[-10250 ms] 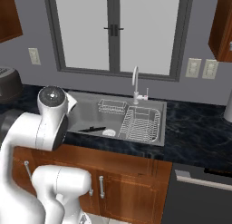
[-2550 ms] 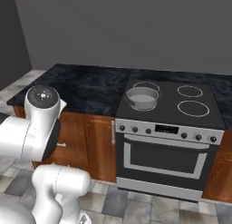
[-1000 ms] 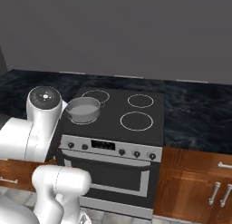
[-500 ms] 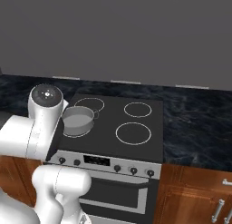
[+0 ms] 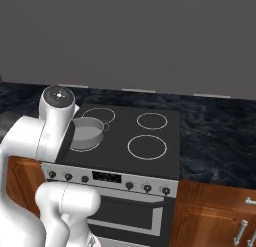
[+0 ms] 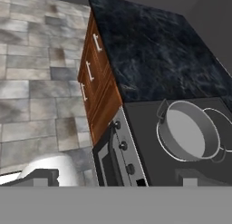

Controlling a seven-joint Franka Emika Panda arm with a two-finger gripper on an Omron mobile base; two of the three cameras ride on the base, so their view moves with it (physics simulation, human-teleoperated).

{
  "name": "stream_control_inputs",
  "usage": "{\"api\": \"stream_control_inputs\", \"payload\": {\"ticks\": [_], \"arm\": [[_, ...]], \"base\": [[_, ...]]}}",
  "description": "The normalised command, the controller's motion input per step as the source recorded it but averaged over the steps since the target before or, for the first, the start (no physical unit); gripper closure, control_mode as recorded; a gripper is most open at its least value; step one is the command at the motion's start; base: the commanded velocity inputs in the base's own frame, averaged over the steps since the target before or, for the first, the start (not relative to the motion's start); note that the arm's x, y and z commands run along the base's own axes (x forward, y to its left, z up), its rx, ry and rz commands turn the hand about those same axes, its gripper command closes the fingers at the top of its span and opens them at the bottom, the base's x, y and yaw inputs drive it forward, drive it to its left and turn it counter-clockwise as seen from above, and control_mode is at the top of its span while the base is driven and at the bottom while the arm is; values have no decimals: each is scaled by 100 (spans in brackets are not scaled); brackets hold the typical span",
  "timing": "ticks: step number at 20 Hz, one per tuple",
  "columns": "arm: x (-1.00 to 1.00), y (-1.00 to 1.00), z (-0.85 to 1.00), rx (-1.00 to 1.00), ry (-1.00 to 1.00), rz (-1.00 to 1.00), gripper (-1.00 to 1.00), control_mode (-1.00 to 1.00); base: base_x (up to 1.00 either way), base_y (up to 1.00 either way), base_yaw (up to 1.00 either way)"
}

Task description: Move the pot and pan from the stove into the sink.

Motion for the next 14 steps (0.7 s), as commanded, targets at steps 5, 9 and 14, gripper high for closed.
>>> {"api": "stream_control_inputs", "payload": {"ticks": [5, 9, 14], "arm": [[27, 6, -9, 0, 1, 0, -100, -100], [0, 2, -2, 0, 1, 0, -100, -100], [11, 15, -22, -6, 8, 5, -100, -100]], "base": [[0, 0, 0], [0, 0, 0], [0, 0, 0]]}}
